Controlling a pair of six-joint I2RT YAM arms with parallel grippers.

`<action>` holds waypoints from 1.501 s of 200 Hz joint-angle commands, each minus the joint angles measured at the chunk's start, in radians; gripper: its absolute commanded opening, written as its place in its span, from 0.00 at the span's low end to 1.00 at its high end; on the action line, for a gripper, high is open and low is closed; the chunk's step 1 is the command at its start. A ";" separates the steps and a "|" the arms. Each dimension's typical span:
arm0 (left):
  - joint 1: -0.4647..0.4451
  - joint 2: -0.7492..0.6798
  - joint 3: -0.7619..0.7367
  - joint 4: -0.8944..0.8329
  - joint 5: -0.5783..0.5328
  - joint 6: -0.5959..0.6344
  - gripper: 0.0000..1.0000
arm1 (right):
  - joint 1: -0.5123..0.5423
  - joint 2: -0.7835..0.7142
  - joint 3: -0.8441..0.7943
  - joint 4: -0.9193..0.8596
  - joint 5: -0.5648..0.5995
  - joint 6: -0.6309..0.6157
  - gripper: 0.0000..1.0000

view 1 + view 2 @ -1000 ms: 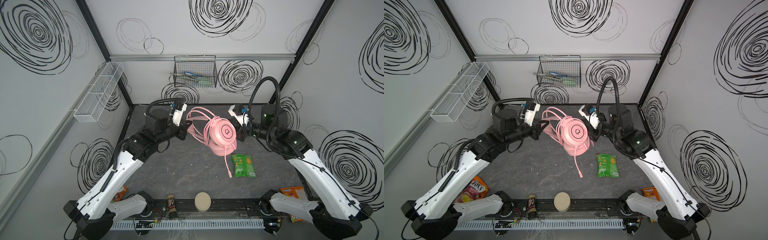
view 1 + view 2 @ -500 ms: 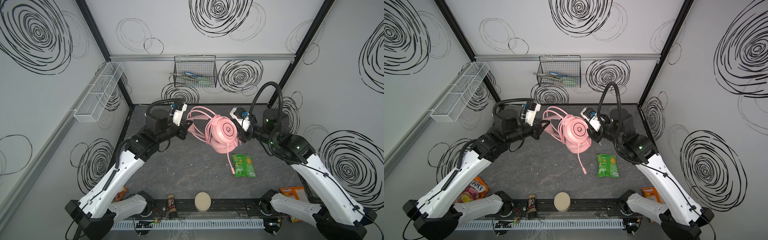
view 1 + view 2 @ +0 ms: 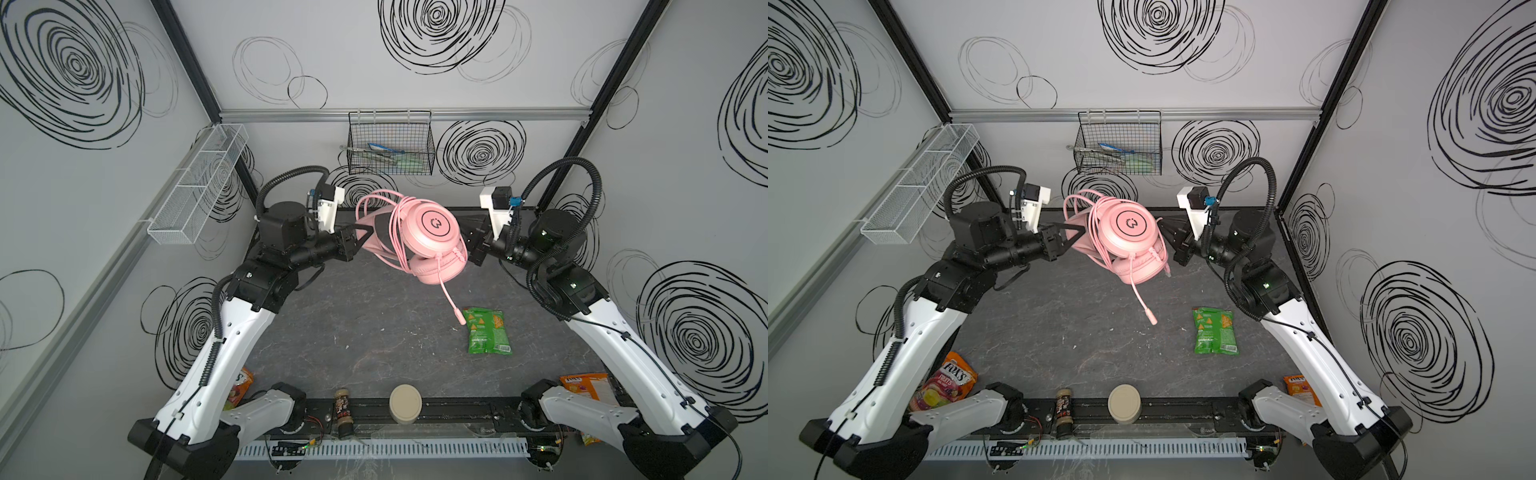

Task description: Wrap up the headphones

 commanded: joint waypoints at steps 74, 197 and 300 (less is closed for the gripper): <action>0.071 0.183 0.469 -0.140 0.115 -0.243 0.00 | -0.021 0.098 -0.080 0.366 -0.129 0.158 0.07; -0.044 0.248 0.515 -0.178 -0.051 -0.289 0.00 | 0.057 0.084 -0.322 0.385 -0.106 0.123 0.11; -0.072 0.369 0.599 -0.338 -0.223 -0.239 0.00 | 0.086 -0.080 -0.545 0.481 -0.031 0.168 0.34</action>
